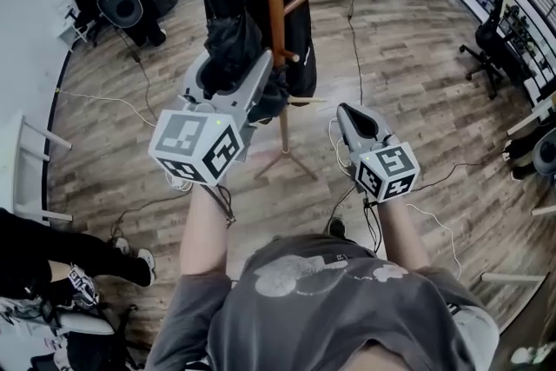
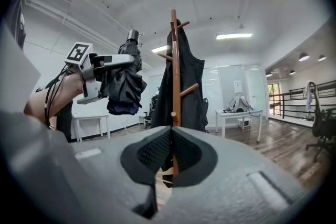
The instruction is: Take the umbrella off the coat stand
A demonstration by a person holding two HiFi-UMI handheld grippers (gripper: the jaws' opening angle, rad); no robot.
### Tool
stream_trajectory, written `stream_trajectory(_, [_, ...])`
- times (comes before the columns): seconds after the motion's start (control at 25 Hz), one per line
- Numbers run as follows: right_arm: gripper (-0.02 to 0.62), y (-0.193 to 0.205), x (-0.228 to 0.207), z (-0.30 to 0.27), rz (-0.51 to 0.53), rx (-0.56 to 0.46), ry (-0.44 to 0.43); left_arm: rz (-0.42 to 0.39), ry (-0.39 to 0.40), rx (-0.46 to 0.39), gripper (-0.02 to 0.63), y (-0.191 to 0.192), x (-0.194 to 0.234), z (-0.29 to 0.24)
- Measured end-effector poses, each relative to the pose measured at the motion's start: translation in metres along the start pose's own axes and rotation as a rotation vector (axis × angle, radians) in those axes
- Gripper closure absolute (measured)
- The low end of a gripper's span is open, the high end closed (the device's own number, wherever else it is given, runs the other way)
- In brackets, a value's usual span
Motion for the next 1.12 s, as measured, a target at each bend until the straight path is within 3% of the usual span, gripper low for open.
stream_trajectory(0.32, [0.597, 0.018, 0.065, -0.004, 0.004, -0.034, 0.061, 0.062, 0.106, 0.002, 0.342, 0.035, 0.025, 0.059])
stream_trajectory(0.76, [0.597, 0.043, 0.098, 0.014, -0.021, -0.040, 0.206, 0.110, 0.235, 0.007, 0.342, 0.076, 0.024, 0.093])
stream_trajectory(1.12, [0.597, 0.041, 0.124, 0.047, 0.011, -0.041, 0.177, 0.123, 0.251, 0.021, 0.342, 0.081, -0.005, 0.127])
Point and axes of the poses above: the fingertips, and each gripper's own axes: z backward along the fingers, x to its left, y out of its underside, the point moved 7 cm from there along z, backward along the fingers, and after that the axes turned 12 degrees about -z, right-handed, at the moved point
